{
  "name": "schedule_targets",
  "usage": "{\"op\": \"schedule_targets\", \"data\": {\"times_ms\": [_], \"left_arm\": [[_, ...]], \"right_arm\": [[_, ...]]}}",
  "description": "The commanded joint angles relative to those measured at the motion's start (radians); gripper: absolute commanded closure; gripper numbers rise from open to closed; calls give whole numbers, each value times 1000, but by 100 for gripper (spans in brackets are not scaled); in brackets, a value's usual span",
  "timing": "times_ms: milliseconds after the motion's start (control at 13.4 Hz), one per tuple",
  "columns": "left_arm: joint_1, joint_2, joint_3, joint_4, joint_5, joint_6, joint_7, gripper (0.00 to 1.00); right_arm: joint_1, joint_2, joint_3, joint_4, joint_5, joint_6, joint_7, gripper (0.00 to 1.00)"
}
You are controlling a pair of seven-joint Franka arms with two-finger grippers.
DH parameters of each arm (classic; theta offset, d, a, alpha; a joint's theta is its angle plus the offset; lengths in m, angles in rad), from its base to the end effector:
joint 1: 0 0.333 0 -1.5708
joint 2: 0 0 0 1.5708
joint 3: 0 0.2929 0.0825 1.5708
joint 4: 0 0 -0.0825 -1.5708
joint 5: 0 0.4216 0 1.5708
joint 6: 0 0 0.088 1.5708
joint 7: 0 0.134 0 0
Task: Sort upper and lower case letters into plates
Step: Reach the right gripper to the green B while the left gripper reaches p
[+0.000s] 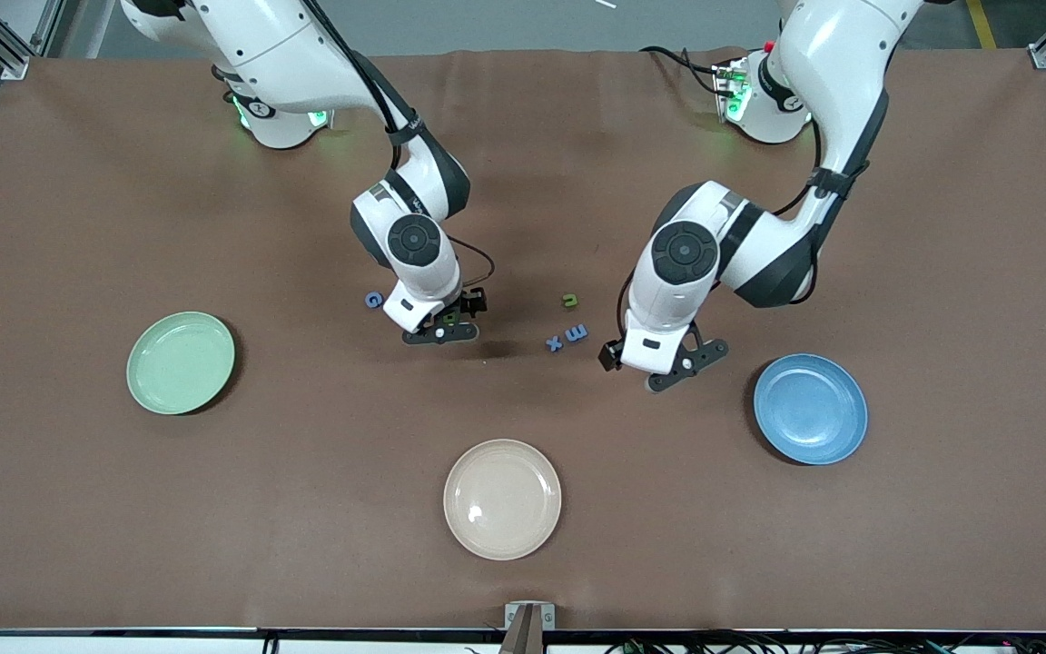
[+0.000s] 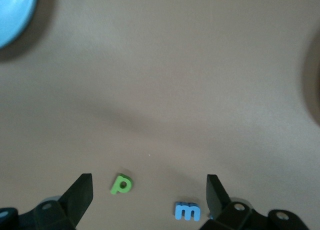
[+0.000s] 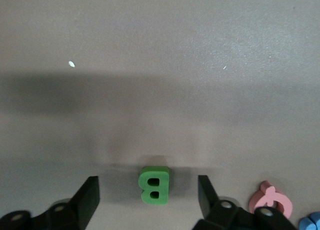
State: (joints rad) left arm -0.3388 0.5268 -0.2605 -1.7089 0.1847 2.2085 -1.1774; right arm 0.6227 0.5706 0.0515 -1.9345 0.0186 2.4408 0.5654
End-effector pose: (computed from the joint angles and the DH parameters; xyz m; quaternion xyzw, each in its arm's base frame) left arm 0.5787 -0.3719 0.2237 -0.9688 -0.2478 -0.0052 0.0078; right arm 0.4864 0.3908 0.1060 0.9984 0.0434 -0.0374 0.0024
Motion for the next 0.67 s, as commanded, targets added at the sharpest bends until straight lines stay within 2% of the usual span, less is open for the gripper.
{"op": "schedule_targets", "data": {"times_ms": [0, 300, 449, 599], "left_arm": [[-12, 15, 3, -26, 27, 19, -41, 0], [-8, -19, 0, -142, 29, 68, -24, 0], [1, -40, -17, -219, 29, 105, -13, 4], [6, -48, -20, -274, 27, 146, 31, 12]], "right_arm": [[-3, 12, 1, 12, -12, 6, 21, 28], [-4, 12, 2, 12, -12, 7, 21, 59], [-4, 12, 1, 12, -12, 6, 21, 64], [-6, 17, 1, 12, -12, 7, 21, 67]]}}
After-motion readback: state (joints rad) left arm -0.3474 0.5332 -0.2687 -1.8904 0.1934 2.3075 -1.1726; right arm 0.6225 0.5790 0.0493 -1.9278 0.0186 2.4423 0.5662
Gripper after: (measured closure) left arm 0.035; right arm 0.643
